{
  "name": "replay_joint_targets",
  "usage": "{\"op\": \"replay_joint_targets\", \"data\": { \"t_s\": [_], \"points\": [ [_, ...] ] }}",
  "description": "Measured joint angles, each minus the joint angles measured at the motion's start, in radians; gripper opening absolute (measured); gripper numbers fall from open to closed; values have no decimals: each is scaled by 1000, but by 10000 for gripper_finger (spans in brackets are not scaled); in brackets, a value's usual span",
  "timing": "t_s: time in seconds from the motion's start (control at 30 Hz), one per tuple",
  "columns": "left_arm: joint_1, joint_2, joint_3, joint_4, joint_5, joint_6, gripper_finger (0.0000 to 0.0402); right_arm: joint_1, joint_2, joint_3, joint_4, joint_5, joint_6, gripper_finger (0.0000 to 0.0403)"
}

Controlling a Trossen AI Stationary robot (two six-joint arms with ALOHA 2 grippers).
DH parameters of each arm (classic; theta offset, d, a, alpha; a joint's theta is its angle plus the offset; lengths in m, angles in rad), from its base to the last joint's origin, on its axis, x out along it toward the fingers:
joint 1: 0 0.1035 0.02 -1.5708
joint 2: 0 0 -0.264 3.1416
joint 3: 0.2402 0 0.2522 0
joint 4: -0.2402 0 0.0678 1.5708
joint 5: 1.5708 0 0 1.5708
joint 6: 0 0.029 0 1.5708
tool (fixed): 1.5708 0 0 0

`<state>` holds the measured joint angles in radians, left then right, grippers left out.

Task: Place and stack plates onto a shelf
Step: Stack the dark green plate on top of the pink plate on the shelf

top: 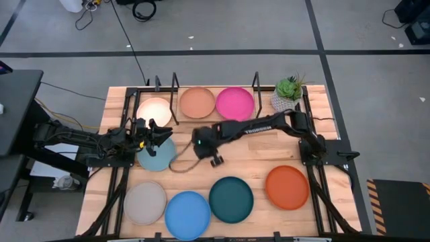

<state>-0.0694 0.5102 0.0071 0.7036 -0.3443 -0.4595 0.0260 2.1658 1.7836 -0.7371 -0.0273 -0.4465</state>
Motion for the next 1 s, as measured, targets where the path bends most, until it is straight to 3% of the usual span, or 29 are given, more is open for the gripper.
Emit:
{"op": "replay_joint_targets", "data": {
  "t_s": [0.5,0.8,1.0],
  "points": [
    [0,0,0,0,0,0,123,162,0,0,-347,-60,320,96],
    [0,0,0,0,0,0,123,195,0,-17,-318,-103,396,99],
    [0,0,0,0,0,0,123,200,0,-59,-289,-107,438,137]
  ]
}}
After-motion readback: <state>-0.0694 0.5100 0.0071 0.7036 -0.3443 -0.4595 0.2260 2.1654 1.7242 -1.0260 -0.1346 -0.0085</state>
